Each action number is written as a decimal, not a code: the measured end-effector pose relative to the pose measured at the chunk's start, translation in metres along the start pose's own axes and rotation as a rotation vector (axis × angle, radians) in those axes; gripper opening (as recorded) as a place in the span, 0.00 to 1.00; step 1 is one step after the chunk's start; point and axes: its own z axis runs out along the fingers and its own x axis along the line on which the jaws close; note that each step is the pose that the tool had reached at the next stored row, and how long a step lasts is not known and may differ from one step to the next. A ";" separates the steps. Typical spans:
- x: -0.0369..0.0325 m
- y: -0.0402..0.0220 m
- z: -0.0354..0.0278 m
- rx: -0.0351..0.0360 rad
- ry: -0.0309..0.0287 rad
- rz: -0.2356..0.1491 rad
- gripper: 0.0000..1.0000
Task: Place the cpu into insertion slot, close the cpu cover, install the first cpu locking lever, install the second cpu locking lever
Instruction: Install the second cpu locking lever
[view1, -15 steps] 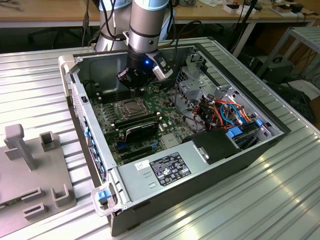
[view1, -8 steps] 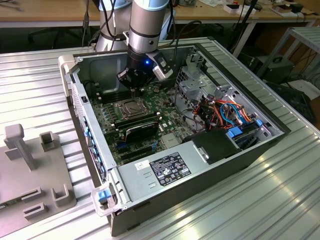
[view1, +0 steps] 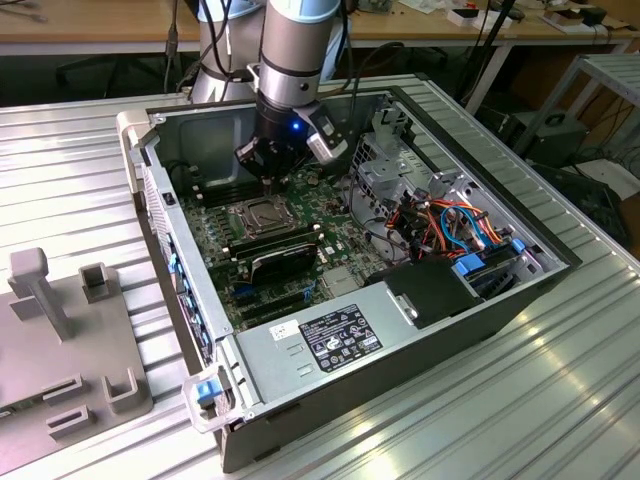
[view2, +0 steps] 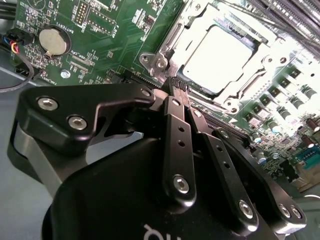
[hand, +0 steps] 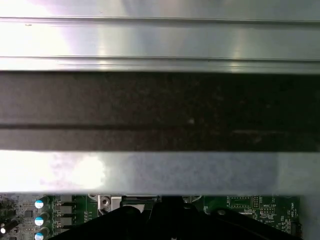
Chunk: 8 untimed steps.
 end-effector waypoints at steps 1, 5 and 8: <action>0.0000 -0.0013 -0.0005 0.0001 0.0002 0.000 0.11; 0.0000 -0.0042 -0.0025 0.0000 0.0007 0.000 0.11; 0.0000 -0.0092 -0.0051 0.0000 0.0023 0.000 0.11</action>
